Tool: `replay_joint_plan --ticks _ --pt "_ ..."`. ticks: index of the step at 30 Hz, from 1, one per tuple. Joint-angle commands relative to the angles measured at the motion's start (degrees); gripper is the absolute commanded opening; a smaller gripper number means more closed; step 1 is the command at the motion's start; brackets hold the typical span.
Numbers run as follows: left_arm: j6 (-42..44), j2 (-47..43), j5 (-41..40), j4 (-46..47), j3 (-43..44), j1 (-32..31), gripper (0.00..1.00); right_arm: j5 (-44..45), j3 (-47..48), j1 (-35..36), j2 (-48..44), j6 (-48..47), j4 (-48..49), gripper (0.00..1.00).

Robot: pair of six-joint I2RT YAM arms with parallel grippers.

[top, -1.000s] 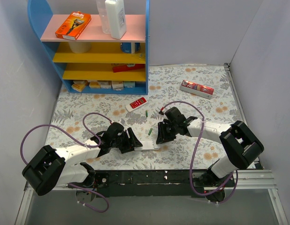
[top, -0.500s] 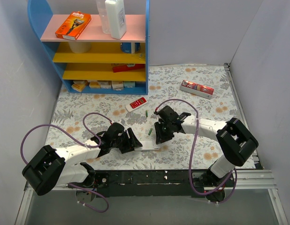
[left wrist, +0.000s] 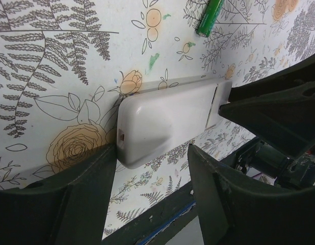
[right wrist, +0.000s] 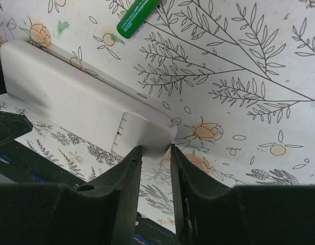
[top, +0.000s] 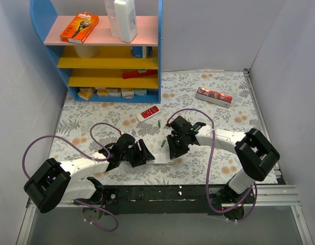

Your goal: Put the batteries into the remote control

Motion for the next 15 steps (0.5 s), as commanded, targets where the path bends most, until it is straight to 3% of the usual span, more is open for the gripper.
replay_joint_plan --ticks 1,15 --pt "0.57 0.10 -2.88 -4.12 -1.83 -0.54 0.58 -2.01 -0.08 0.68 -0.71 0.99 -0.13 0.36" --pt "0.04 -1.65 -4.37 -4.30 -2.27 -0.72 0.60 0.79 2.54 1.12 -4.67 -3.14 -1.97 0.41"
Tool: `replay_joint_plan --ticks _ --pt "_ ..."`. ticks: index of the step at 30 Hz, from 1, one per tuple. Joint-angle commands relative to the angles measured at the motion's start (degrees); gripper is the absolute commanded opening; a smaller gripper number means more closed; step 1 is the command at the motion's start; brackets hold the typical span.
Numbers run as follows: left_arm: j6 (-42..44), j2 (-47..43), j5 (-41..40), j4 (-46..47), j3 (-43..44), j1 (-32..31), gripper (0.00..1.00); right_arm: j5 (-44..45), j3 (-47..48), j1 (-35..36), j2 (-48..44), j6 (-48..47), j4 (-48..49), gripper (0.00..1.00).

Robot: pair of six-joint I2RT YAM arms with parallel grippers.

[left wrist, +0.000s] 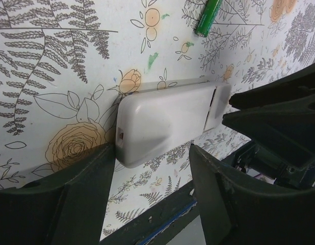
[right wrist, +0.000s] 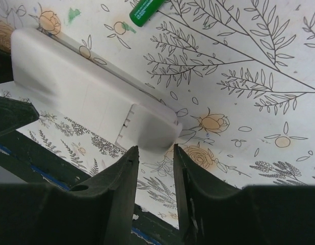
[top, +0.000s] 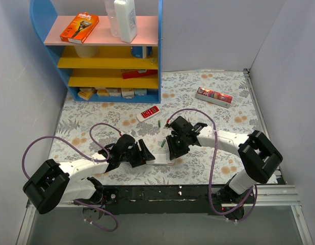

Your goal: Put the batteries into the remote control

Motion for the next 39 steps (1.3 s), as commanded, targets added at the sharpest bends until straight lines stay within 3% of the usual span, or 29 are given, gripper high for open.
replay_joint_plan --ticks 1,20,39 --pt "0.52 -1.37 -3.85 -4.43 -2.10 -0.35 0.61 1.89 3.51 0.57 -3.58 -3.62 -1.90 0.42" --pt "0.78 -0.58 -3.94 -5.22 -1.66 -0.35 0.62 -0.65 2.81 0.57 -3.49 -24.89 6.01 0.43" --pt "1.31 1.71 -2.62 -5.58 -0.60 -0.35 0.58 -2.15 -1.67 2.85 -1.03 -30.26 7.41 0.42"
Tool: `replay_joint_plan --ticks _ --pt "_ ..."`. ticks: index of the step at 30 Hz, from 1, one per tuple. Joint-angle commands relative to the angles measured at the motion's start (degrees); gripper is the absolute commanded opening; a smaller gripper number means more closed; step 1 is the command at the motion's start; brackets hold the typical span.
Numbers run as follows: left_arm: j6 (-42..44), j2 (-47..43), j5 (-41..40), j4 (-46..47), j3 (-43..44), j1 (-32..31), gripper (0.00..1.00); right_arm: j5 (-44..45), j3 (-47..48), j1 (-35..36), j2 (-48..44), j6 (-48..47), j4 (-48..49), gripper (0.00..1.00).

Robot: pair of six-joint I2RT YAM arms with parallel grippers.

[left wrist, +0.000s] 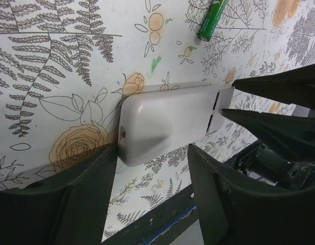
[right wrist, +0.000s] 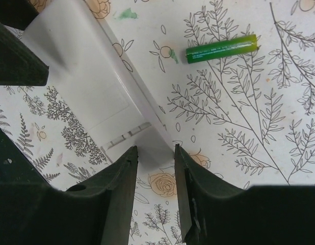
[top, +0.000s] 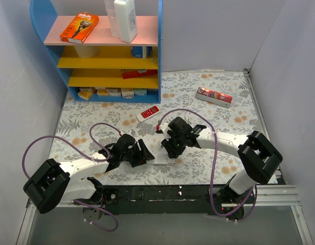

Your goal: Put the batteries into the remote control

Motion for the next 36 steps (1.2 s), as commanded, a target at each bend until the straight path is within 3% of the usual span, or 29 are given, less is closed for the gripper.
replay_joint_plan --ticks 1,11,29,36 --pt "1.59 1.62 -1.75 -5.42 -0.50 -0.24 0.57 0.03 -0.53 2.53 0.13 -1.02 0.83 0.42" --pt "1.15 1.44 -1.84 -5.77 -0.32 -0.68 0.54 7.32 -1.32 7.02 -0.14 1.98 -0.05 0.41" --pt "0.01 1.18 -2.01 -5.60 -0.84 -1.82 0.41 18.05 -2.73 7.98 -1.10 24.37 -0.04 0.36" --pt "-0.43 0.48 -2.10 -5.60 -1.28 -2.17 0.40 19.99 -1.94 7.98 -2.94 27.37 -0.31 0.37"
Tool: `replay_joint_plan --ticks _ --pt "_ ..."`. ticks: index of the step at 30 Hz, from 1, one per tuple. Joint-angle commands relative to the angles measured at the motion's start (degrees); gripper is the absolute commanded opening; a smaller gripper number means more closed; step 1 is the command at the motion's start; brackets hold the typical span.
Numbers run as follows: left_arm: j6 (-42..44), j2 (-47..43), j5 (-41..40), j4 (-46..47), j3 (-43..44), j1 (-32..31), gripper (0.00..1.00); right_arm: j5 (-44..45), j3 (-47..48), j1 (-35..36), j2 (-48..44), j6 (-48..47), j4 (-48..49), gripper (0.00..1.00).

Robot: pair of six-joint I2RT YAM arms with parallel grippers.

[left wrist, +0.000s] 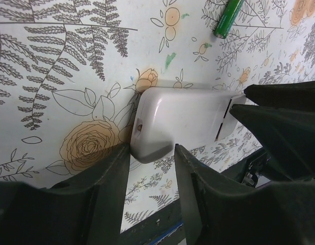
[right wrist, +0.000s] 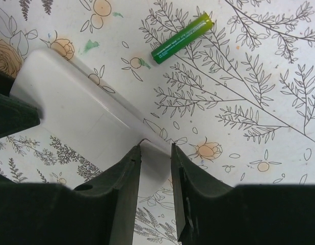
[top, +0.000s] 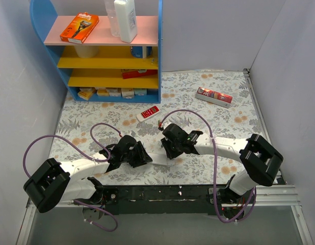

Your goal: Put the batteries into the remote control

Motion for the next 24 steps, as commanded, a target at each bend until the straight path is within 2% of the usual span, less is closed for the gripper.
replay_joint_plan --ticks 1,5,12,17,22,24 --pt "-0.30 -0.05 -0.52 -3.94 -1.74 -0.91 0.40 3.29 -0.85 0.46 -2.51 4.42 -2.45 0.38" --pt "-0.82 -0.58 -0.53 -3.85 -2.10 -0.99 0.39 5.93 -0.67 0.46 -4.01 7.67 -3.68 0.38" --pt "-0.91 -0.58 -0.35 -3.85 -2.01 -1.34 0.38 3.30 -1.99 0.46 -4.10 9.88 -2.28 0.38" --pt "-1.17 -1.37 -0.70 -4.03 -2.36 -1.43 0.40 4.61 -1.81 0.20 -6.99 10.93 -2.72 0.40" --pt "-1.18 -0.84 -0.61 -3.94 -2.19 -1.43 0.40 4.18 -2.86 -2.17 -10.07 12.95 -3.86 0.45" --pt "-1.18 -0.84 -0.70 -3.76 -2.18 -1.52 0.40 4.00 -3.74 -3.31 -10.60 14.09 -3.51 0.57"
